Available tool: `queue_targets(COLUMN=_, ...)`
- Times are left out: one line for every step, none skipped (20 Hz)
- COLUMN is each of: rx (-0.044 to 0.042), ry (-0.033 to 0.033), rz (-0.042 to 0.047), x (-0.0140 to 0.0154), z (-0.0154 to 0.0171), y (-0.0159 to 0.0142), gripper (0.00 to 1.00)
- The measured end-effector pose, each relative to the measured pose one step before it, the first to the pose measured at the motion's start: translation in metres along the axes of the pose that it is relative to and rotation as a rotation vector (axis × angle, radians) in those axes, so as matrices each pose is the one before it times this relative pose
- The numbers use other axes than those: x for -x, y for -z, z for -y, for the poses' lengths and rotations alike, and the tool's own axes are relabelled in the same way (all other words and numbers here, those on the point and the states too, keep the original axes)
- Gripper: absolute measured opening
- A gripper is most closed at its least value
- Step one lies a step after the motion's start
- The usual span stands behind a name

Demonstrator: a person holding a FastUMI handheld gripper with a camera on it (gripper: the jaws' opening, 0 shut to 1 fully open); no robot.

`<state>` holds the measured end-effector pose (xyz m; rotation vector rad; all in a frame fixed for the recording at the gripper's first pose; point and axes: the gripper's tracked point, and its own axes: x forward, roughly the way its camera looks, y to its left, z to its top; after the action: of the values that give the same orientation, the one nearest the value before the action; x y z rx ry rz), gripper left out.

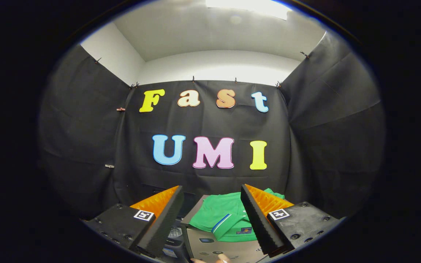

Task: Put the clothes into the washing machine and then close the washing machine lid.

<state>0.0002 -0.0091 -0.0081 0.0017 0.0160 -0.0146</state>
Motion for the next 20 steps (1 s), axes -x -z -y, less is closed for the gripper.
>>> queue_targets(rx=0.0007, ry=0.00366, rz=-0.00484, x=-0.00045, z=0.00176, y=0.00122, gripper=0.98)
queue_targets(rx=-0.00057, ry=0.00627, rz=-0.00578, x=-0.00098, z=0.00257, y=0.00147, gripper=0.98)
queue_targets(rx=-0.00251, ry=0.00617, rz=-0.00244, x=-0.00111, z=0.00291, y=0.00073, gripper=0.98)
queue_targets(rx=-0.00365, ry=0.00786, rz=-0.00174, x=-0.00079, z=0.00292, y=-0.0004, gripper=0.98)
queue_targets(rx=-0.00219, ry=0.00738, rz=-0.00262, x=-0.00116, z=0.0029, y=0.00044, gripper=0.98)
queue_targets(rx=-0.00028, ry=0.00835, rz=-0.00338, x=-0.00111, z=0.00297, y=0.00161, gripper=0.98)
queue_targets(rx=0.00214, ry=0.00994, rz=-0.00318, x=-0.00197, z=0.00334, y=0.00122, gripper=0.98)
queue_targets(rx=0.00097, ry=0.00658, rz=-0.00065, x=-0.00168, z=0.00215, y=-0.00006, gripper=0.98)
queue_targets(rx=-0.00089, ry=0.00263, rz=0.00232, x=-0.00192, z=0.0012, y=-0.0014, gripper=0.98)
queue_targets(rx=-0.00269, ry=0.0013, rz=0.00341, x=-0.00199, z=0.00028, y=-0.00158, gripper=0.98)
queue_targets(rx=-0.0017, ry=0.00349, rz=0.00231, x=-0.00356, z=0.00186, y=-0.0008, gripper=0.98)
queue_targets(rx=-0.00033, ry=0.00767, rz=0.00135, x=-0.00419, z=0.00286, y=-0.00043, gripper=0.98)
queue_targets(rx=0.00003, ry=0.00689, rz=-0.00146, x=-0.00396, z=0.0022, y=-0.00129, gripper=0.98)
queue_targets(rx=0.00106, ry=0.00372, rz=-0.00181, x=-0.00392, z=0.00108, y=-0.0006, gripper=0.98)
queue_targets(rx=0.00249, ry=0.0005, rz=-0.00146, x=-0.00391, z=0.00031, y=-0.00202, gripper=0.98)
queue_targets(rx=0.00374, ry=-0.0015, rz=-0.00143, x=-0.00434, z=-0.00062, y=-0.00074, gripper=0.98)
queue_targets(rx=0.00335, ry=0.00153, rz=-0.00489, x=-0.00582, z=-0.00007, y=-0.0007, gripper=0.98)
queue_targets(rx=0.00334, ry=-0.0021, rz=-0.00701, x=-0.0068, z=0.00044, y=0.00025, gripper=0.98)
queue_targets(rx=0.0038, ry=-0.00469, rz=-0.00995, x=-0.00587, z=-0.0018, y=0.00113, gripper=0.98)
queue_targets(rx=0.00629, ry=-0.00178, rz=-0.0146, x=-0.00648, z=-0.00067, y=0.00132, gripper=0.98)
